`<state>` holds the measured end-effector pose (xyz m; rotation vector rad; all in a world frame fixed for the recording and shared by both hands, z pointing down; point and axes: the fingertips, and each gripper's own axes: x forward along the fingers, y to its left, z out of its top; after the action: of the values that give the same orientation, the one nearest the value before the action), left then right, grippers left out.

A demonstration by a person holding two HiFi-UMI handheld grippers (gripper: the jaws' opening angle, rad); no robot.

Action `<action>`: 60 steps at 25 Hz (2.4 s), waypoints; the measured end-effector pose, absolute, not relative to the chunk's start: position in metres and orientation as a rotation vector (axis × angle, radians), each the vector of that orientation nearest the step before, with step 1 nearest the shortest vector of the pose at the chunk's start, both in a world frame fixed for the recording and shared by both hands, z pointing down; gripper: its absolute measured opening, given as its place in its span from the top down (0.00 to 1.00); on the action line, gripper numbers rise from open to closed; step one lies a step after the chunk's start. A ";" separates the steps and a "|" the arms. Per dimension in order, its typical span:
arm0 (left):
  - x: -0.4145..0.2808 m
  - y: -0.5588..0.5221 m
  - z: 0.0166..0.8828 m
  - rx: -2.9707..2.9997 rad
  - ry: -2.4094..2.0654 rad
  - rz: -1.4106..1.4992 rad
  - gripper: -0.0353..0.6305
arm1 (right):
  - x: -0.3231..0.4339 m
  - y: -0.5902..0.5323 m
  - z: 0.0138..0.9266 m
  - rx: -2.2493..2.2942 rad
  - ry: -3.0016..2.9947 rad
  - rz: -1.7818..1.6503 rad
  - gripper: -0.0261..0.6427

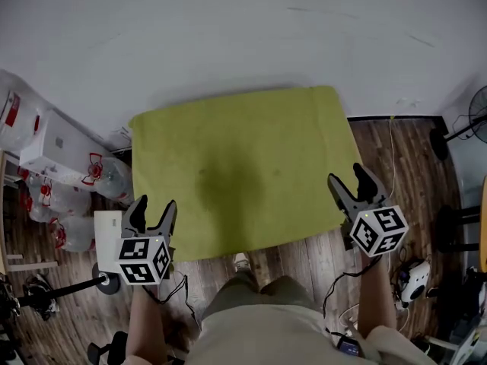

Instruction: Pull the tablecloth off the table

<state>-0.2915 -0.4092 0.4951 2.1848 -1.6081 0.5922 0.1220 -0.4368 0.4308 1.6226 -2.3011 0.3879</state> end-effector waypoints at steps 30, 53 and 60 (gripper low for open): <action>-0.251 -0.389 0.724 1.706 -1.373 0.658 0.50 | 0.167 -0.433 0.715 1.360 -1.905 0.854 0.39; -0.262 -0.383 0.748 1.637 -1.560 0.839 0.81 | 0.152 -0.418 0.736 1.350 -1.824 0.763 0.74; -0.255 -0.382 0.747 1.634 -1.522 0.784 0.91 | 0.140 -0.412 0.735 1.402 -1.835 0.811 0.91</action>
<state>-0.2547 -0.3822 0.7465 1.6343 -1.5222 0.7845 0.1395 -0.4125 0.7355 1.4019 -1.8350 0.8112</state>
